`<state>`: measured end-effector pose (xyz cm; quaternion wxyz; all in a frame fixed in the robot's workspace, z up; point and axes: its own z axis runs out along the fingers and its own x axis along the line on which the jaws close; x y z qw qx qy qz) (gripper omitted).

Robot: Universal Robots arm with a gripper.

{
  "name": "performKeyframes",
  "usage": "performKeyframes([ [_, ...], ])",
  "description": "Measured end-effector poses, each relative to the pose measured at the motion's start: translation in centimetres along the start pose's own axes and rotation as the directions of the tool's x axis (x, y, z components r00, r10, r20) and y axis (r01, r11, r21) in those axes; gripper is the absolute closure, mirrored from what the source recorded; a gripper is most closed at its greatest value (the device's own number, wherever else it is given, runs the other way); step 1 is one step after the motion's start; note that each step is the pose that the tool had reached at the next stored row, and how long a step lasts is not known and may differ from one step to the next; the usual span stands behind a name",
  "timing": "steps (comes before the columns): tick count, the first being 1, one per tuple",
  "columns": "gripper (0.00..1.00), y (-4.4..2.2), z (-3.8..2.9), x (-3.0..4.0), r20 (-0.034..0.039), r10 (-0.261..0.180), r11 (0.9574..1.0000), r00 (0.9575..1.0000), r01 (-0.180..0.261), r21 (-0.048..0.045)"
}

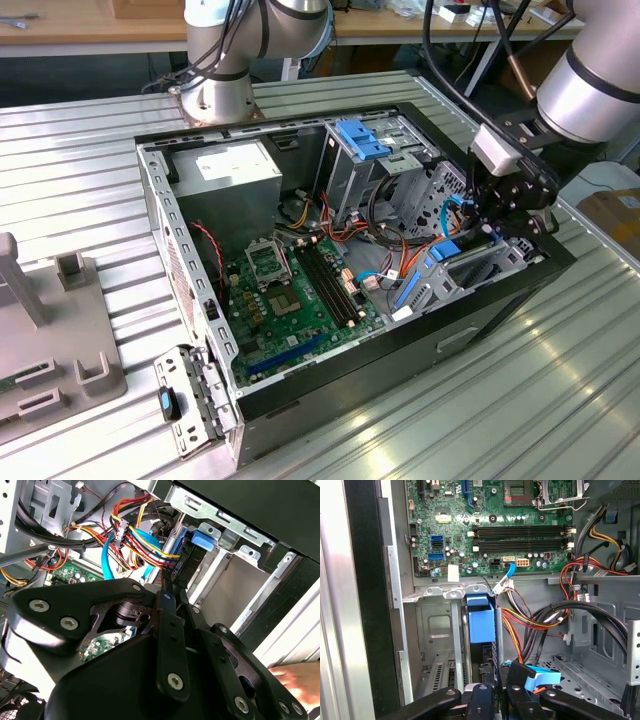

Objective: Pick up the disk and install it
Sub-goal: 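Insert the first disk wire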

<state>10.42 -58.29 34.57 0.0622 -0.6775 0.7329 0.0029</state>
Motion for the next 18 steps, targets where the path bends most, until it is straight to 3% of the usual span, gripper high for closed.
performKeyframes([
  [18, 0.84, 0.08, 0.64, 0.06, 0.0000, 0.000, 1.0000, 1.0000, 0.000, 0.0000],
])
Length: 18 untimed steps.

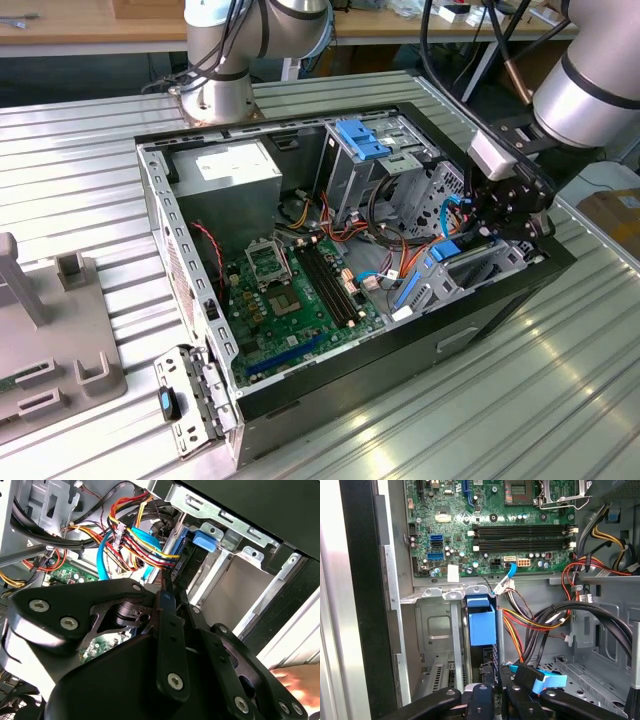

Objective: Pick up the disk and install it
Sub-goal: 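Insert the first disk wire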

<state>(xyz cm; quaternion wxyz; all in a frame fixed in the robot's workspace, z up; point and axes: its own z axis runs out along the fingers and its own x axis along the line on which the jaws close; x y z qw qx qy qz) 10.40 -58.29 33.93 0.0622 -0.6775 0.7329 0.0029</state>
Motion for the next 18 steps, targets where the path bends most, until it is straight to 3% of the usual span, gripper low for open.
performKeyframes([
  [3, 0.84, 0.01, 0.14, 0.02, -0.0024, 0.000, 1.0000, 1.0000, 0.000, 0.0001],
  [11, 0.84, 0.02, 0.23, 0.02, -0.0006, 0.000, 1.0000, 1.0000, 0.000, 0.0001],
  [12, 0.83, 0.02, 0.24, 0.02, -0.0007, 0.000, 1.0000, 1.0000, 0.000, 0.0001],
  [14, 0.70, 0.01, 0.18, 0.02, -0.0019, 0.000, 1.0000, 1.0000, 0.000, 0.0001],
  [15, 0.70, 0.01, 0.18, 0.02, -0.0019, 0.000, 1.0000, 1.0000, 0.000, 0.0002],
  [16, 0.70, 0.01, 0.09, 0.01, -0.0023, 0.000, 1.0000, 1.0000, 0.000, 0.0001],
  [18, 0.70, -0.11, -1.41, -0.13, -0.0019, 0.000, 1.0000, 1.0000, 0.000, 0.0002],
])
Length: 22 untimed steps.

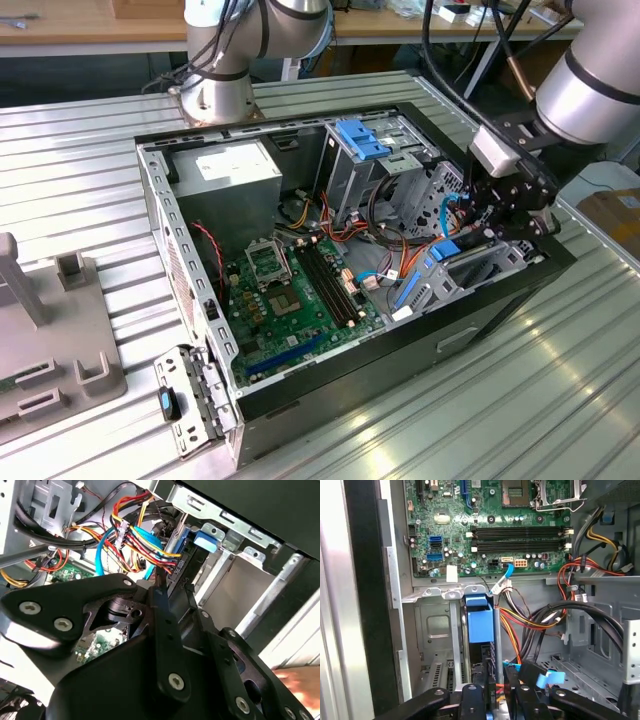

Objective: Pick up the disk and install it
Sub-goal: 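Insert the first disk wire, then insert the second disk wire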

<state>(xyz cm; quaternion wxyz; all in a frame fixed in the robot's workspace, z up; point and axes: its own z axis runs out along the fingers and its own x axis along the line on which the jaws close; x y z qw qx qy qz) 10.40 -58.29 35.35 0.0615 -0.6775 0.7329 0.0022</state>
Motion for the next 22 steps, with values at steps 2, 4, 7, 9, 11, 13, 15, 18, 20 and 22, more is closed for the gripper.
performKeyframes([
  [2, 0.70, -0.16, -1.96, -0.18, 0.0000, 0.000, 1.0000, 1.0000, 0.000, 0.0009],
  [4, 0.70, -0.25, -3.04, -0.29, 0.0001, 0.000, 1.0000, 1.0000, 0.000, 0.0019],
  [7, 0.70, -0.29, -3.57, -0.33, 0.0004, 0.000, 1.0000, 1.0000, 0.000, 0.0025],
  [9, 0.70, -0.29, -3.58, -0.34, 0.0015, 0.000, 1.0000, 1.0000, 0.000, 0.0024],
  [11, 0.70, -0.29, -3.57, -0.33, 0.0034, 0.000, 1.0000, 1.0000, 0.000, 0.0023],
  [13, 0.70, -0.29, -3.57, -0.33, 0.0037, 0.000, 1.0000, 1.0000, 0.000, 0.0022],
  [15, 0.70, -0.29, -3.57, -0.33, 0.0043, 0.000, 1.0000, 1.0000, 0.000, 0.0022],
  [18, 0.70, -0.29, -3.57, -0.33, 0.0050, 0.000, 1.0000, 1.0000, 0.000, 0.0021],
  [20, 0.70, -0.29, -3.57, -0.33, 0.0054, 0.000, 1.0000, 1.0000, 0.000, 0.0021],
  [22, 0.70, -1.03, -3.51, -0.39, 0.0064, -0.001, 1.0000, 1.0000, 0.001, 0.0015],
])
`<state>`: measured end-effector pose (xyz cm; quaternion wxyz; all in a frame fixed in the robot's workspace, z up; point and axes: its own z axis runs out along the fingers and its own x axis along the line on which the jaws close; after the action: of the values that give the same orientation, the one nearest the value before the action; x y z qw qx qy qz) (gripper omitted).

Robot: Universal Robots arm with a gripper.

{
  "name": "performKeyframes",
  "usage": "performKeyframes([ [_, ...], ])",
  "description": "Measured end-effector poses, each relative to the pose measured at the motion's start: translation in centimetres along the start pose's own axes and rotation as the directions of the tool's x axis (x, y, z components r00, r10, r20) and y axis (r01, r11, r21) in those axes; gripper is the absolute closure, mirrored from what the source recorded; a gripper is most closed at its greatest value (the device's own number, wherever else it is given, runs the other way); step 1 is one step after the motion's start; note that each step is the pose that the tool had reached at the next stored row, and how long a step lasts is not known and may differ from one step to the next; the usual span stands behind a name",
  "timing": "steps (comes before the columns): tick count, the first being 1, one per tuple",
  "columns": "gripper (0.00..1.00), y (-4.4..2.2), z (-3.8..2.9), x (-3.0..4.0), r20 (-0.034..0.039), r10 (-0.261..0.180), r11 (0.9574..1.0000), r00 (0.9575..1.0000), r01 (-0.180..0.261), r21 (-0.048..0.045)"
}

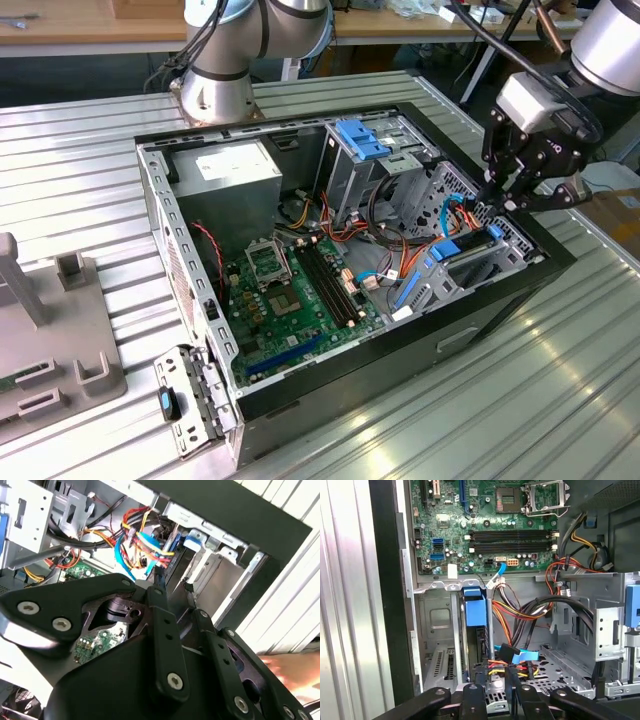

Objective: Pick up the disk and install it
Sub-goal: 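Insert the second disk wire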

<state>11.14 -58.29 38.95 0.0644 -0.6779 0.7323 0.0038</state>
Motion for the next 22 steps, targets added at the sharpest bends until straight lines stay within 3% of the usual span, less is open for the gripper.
performKeyframes([
  [1, 0.70, -1.17, 0.11, -0.09, 0.0001, -0.003, 1.0000, 1.0000, 0.003, -0.0031],
  [3, 0.70, -1.17, -0.12, -0.48, -0.0005, -0.003, 1.0000, 1.0000, 0.003, -0.0030],
  [4, 0.70, -0.89, -0.02, -1.80, 0.0006, 0.002, 1.0000, 1.0000, -0.002, -0.0020],
  [6, 0.69, -0.89, -0.02, -1.81, 0.0012, 0.002, 1.0000, 1.0000, -0.002, -0.0020],
  [10, 0.44, -0.89, -0.02, -1.81, 0.0015, 0.002, 1.0000, 1.0000, -0.002, -0.0020],
  [12, 0.44, -1.00, -0.01, -1.82, 0.0016, 0.002, 1.0000, 1.0000, -0.002, -0.0021],
  [15, 0.44, -2.70, 0.14, -1.96, 0.0015, 0.002, 1.0000, 1.0000, -0.002, -0.0021],
  [19, 0.44, -2.58, 0.15, -2.07, 0.0016, 0.002, 1.0000, 1.0000, -0.002, -0.0018],
  [22, 0.44, -1.47, 0.05, -1.99, 0.0020, 0.002, 1.0000, 1.0000, -0.002, 0.0035],
])
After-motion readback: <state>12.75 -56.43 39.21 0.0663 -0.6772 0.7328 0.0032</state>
